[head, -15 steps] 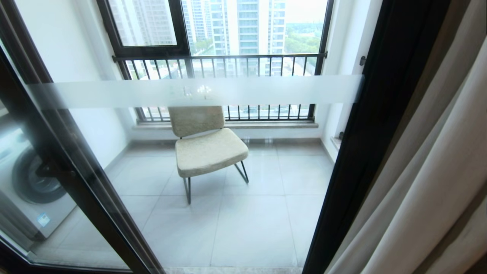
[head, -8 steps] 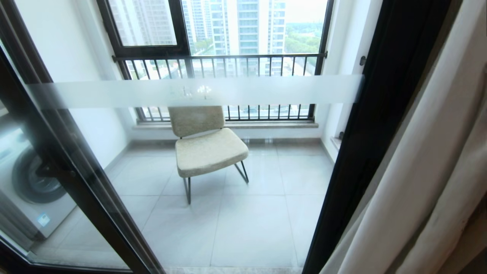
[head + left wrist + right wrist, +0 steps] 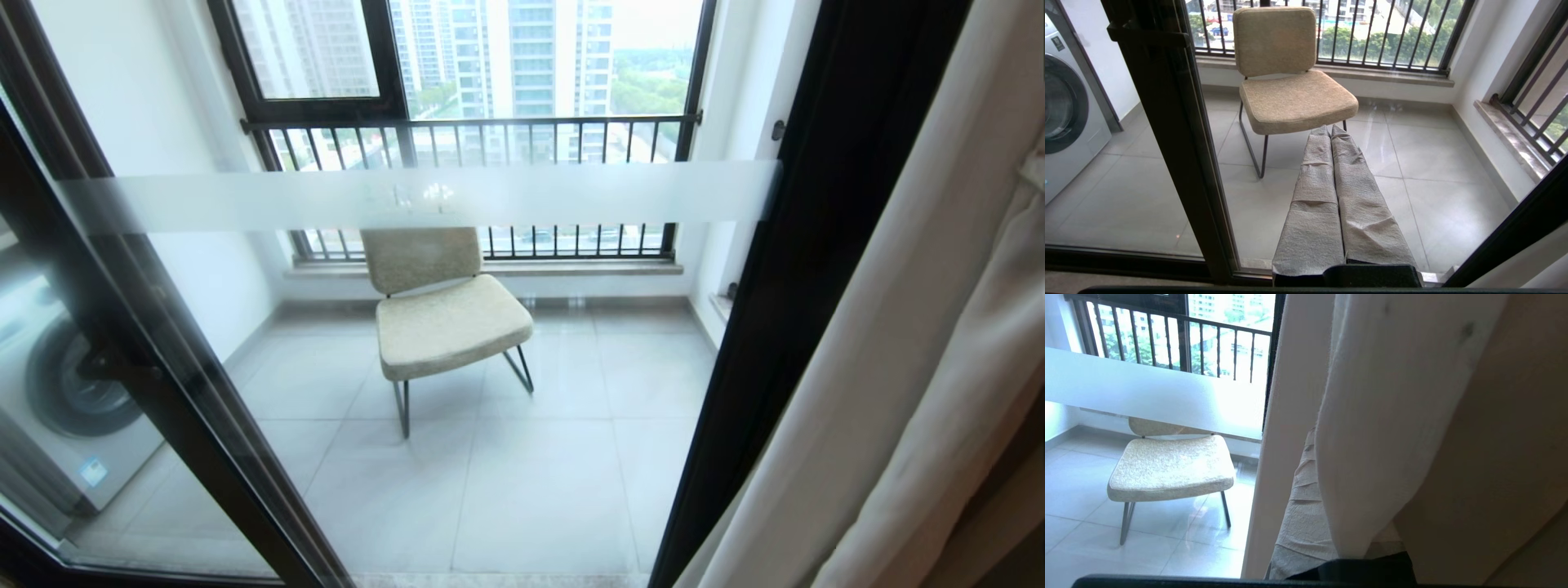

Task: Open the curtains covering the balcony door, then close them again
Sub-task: Close the inner curtains on both sides

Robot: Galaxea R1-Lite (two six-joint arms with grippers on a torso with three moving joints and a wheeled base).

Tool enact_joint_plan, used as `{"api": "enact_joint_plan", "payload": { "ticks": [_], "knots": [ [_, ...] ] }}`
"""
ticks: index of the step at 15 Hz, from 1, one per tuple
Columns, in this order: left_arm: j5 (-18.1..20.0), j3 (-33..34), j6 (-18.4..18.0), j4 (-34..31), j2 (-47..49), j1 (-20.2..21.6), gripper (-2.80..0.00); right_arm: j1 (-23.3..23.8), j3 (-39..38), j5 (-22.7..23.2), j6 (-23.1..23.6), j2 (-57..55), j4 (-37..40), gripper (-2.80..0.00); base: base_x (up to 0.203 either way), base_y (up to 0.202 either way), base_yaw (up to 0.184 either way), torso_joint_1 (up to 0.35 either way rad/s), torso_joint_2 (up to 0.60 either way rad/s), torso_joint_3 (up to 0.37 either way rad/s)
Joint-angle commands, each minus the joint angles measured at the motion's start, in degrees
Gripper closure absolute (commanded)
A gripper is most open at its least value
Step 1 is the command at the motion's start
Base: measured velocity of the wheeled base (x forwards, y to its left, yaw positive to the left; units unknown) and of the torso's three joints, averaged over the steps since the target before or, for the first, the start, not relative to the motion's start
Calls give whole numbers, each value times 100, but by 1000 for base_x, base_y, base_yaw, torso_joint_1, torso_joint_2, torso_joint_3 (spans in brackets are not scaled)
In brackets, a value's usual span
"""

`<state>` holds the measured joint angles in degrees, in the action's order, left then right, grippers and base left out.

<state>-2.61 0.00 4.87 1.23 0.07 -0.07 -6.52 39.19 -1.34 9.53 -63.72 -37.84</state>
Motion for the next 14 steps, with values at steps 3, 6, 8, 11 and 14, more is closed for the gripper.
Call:
{"api": "enact_joint_plan", "payload": {
  "ticks": [3,6,8,11,14],
  "knots": [
    [-3,0,5,0,1,-1,0,2,-18,2,-2,18,-13,0,0,0,0,0,0,0],
    [-3,0,5,0,1,-1,0,2,-40,2,-22,18,-13,0,0,0,0,0,0,0],
    [-3,0,5,0,1,-10,0,2,-128,-5,-22,33,-22,0,0,0,0,0,0,0],
    [-3,0,5,0,1,-1,0,2,-203,2,-22,44,-13,0,0,0,0,0,0,0],
    [-3,0,14,0,1,-2,0,2,-253,0,-30,26,-46,0,0,0,0,0,0,0]
  ]
}}
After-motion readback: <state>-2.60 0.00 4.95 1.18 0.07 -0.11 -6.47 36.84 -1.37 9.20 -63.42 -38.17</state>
